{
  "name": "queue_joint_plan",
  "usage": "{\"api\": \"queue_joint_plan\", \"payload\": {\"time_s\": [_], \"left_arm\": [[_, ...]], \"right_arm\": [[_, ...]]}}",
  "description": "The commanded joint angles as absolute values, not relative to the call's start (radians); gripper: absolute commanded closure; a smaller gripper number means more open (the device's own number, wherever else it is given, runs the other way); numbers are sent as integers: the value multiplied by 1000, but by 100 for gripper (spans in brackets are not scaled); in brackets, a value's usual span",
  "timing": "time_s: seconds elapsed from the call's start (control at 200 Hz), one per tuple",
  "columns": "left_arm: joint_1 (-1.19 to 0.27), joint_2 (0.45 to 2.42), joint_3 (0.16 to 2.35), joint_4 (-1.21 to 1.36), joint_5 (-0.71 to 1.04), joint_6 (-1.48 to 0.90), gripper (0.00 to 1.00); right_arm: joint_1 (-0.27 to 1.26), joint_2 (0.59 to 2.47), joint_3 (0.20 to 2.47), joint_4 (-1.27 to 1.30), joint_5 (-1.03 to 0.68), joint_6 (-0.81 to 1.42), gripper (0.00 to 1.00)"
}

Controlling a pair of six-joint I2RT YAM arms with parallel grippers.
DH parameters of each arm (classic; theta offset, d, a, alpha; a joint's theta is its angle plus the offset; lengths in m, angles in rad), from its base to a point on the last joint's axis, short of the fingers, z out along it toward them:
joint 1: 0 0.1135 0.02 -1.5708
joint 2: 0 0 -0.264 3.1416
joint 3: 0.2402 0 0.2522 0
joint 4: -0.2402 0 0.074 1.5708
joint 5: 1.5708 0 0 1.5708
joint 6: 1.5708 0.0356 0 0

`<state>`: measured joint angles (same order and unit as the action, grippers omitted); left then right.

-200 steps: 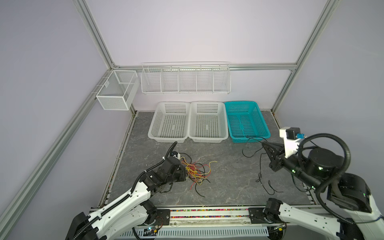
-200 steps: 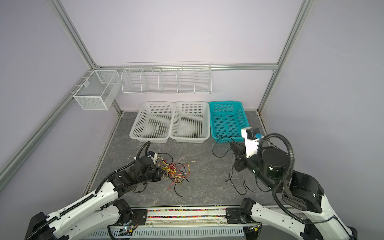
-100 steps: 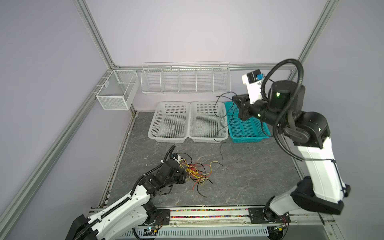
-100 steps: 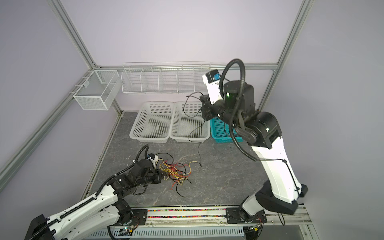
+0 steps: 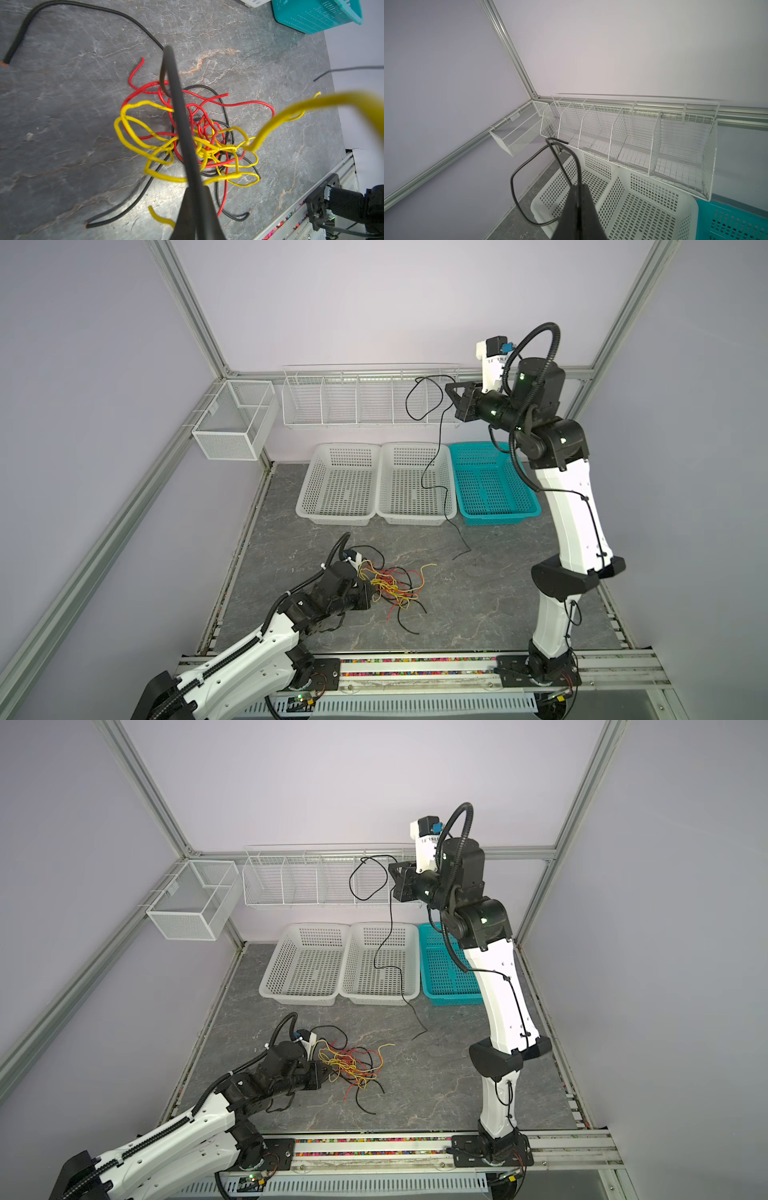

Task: Untangle the cables
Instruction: 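Lift the black wire with the right gripper and carry it over the white basket, then lower the black wire into the middle white basket and open the right gripper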

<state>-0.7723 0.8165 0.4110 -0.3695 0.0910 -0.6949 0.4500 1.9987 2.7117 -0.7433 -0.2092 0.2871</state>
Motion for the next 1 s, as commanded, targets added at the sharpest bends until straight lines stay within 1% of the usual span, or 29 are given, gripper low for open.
{"api": "queue_joint_plan", "payload": {"time_s": [0.0, 0.225, 0.54, 0.66, 0.805, 0.835, 0.88, 0.925, 0.995], "left_arm": [[-769, 824, 399, -360, 103, -673, 100], [-770, 855, 406, -331, 107, -668, 100], [-770, 852, 386, -309, 114, -678, 100], [-770, 839, 384, -316, 109, -678, 100], [-770, 825, 383, -330, 110, -683, 100], [-770, 821, 383, -334, 110, -683, 100], [-770, 813, 382, -342, 110, -683, 100], [-770, 803, 380, -350, 108, -683, 100], [-770, 790, 376, -356, 106, -684, 100]], "right_arm": [[450, 2051, 2714, -712, -278, 306, 94], [419, 2112, 2682, -721, -255, 288, 94], [435, 2099, 2432, -693, -161, 208, 94], [459, 2086, 2303, -643, -113, 185, 93], [468, 2123, 2280, -704, -66, 178, 91], [468, 2128, 2283, -722, -57, 182, 88], [467, 2131, 2291, -749, -54, 182, 80], [468, 2124, 2300, -776, -47, 177, 67], [468, 2097, 2297, -809, -51, 174, 53]]}}
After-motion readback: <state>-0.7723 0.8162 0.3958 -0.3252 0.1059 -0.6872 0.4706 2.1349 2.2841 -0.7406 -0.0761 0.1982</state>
